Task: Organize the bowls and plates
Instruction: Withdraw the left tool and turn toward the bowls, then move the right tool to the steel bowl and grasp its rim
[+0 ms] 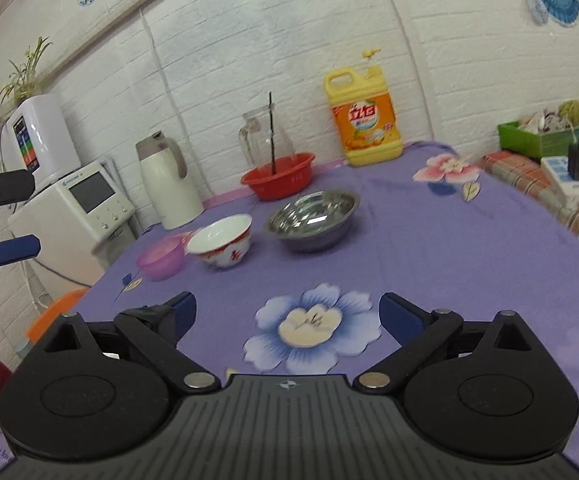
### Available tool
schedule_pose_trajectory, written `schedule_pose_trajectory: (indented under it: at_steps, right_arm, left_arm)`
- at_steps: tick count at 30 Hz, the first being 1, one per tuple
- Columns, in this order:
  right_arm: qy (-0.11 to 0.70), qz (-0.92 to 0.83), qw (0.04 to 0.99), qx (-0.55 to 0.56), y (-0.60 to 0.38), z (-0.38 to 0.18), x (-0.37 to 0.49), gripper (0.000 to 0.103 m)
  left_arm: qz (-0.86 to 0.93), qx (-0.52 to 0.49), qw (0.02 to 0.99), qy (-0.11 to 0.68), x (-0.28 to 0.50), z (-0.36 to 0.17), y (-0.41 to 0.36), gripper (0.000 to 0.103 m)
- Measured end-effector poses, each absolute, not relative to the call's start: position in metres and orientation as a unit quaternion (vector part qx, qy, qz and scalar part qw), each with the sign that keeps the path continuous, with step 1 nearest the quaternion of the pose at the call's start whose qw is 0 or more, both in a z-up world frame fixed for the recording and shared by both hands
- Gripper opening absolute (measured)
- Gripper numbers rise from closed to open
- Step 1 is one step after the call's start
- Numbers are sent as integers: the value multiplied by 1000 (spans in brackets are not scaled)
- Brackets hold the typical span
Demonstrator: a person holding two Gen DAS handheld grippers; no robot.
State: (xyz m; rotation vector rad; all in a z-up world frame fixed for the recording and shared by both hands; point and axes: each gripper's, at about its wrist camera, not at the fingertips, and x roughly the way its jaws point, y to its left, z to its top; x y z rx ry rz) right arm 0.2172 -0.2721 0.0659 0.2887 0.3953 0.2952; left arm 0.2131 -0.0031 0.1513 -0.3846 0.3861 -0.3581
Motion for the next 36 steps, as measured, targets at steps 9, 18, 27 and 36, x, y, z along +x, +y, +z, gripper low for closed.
schedule_pose_trajectory:
  at_steps: [9,18,27,36]
  right_arm:
    - [142,94,979,110,-297,97,283,103]
    - [270,119,953,68,-283,34,379,103]
    - [269,196,930,159,-297,9,392,103]
    - [266,171,936,155,-305,10,390,103]
  left_arm:
    - [-157,-170,935,268,300,90,-41,86]
    - [-82,-228,906,346,360,39,-41,86]
    - [-42,-209,913,349,332,55,-59,86]
    - [-87,-209,933,279,337,129,-95,86]
